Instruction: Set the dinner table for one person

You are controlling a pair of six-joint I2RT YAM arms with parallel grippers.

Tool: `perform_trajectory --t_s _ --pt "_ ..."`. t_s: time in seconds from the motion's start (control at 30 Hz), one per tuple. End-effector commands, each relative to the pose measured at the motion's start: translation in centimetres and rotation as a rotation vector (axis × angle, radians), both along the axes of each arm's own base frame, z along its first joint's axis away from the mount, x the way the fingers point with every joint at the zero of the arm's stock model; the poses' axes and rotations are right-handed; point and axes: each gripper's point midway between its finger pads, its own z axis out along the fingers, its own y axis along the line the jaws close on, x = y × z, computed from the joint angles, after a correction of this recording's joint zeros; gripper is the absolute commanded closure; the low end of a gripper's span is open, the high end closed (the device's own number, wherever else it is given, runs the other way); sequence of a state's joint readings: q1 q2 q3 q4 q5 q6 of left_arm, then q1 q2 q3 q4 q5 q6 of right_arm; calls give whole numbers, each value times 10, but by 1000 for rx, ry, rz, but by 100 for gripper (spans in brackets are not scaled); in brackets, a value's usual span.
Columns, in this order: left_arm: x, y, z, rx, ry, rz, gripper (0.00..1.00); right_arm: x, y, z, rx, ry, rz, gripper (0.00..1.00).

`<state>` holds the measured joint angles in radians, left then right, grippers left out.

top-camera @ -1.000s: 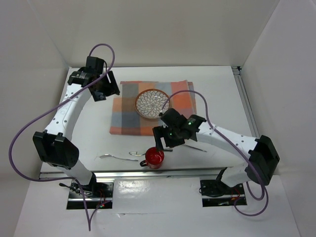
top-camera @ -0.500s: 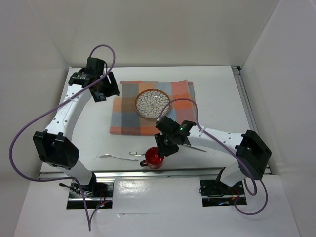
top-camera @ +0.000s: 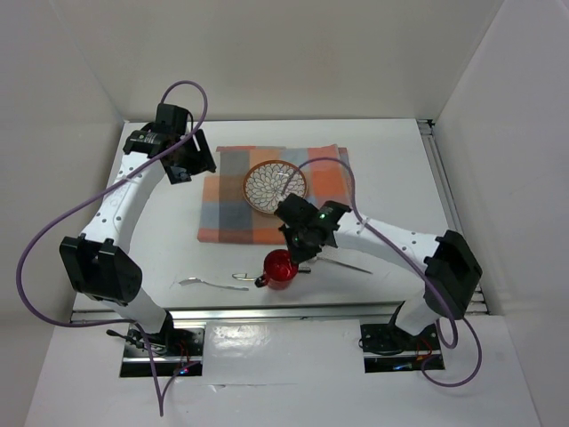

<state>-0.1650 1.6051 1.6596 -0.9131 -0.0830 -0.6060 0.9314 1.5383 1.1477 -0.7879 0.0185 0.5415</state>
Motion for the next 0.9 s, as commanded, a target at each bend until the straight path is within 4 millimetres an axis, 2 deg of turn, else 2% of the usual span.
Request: perform_trajectory --t_s 0.0,0.03,0.07,0.13,0.17,0.23,0.27,0.3,0.33,0.37,0.4,0.47,0.5,0.53,0.57,0.6,0.63,0.67,0.7,0.73,0.77,0.8,0.83,0.87 --pt "0 2 11 0 -38 3 18 50 -6 62 19 -181 -33 100" --pt "0 2 11 0 -38 3 18 66 -6 85 33 -246 -21 100" --pt "0 3 10 6 -39 -4 18 87 -19 91 -3 -289 -68 100" --pt "2 3 12 4 -48 -4 18 116 -31 115 -27 -380 -78 100" --pt "2 3 12 4 -48 -4 18 140 -48 120 -65 -430 -142 100" --pt "5 2 13 11 -51 -12 18 177 -51 145 -13 -535 -168 100" --pt "6 2 9 12 -41 -13 19 193 -57 152 -12 -571 -159 100" --pt "10 4 12 20 -51 -5 19 218 -72 147 -11 -568 -198 100" --pt "7 4 10 24 -27 -5 19 235 -79 150 -4 -585 -221 100" --pt "10 7 10 37 -24 4 19 254 -87 163 -6 -626 -236 100" --pt "10 7 10 37 -24 4 19 274 -103 149 -21 -608 -262 100" --pt "10 7 10 37 -24 4 19 302 -110 157 13 -668 -263 100" --pt "8 7 7 38 -15 4 19 317 -119 145 26 -651 -275 100" --pt "8 5 7 30 -14 -3 19 328 -124 142 31 -654 -287 100" --pt "8 3 7 23 -13 -8 19 340 -127 151 38 -679 -303 100" --pt "6 4 3 24 -2 -8 19 350 -138 146 27 -675 -326 100" --pt "3 3 2 18 2 -14 19 360 -140 130 21 -649 -327 100" --pt "0 1 -4 11 22 -21 19 368 -142 134 34 -660 -330 100" --pt "-1 1 -4 10 14 -21 19 376 -150 120 19 -639 -346 100" --pt "-1 1 -7 10 17 -21 18 379 -148 115 24 -631 -340 100" --pt "-4 1 -7 10 17 -21 18 385 -155 112 19 -629 -353 100" --pt "-3 1 -9 10 17 -21 18 390 -150 115 35 -638 -333 100" --pt "-3 3 -9 20 16 -14 18 397 -156 100 25 -618 -332 100" --pt "-3 3 -9 20 16 -14 18 398 -154 92 26 -592 -324 100"
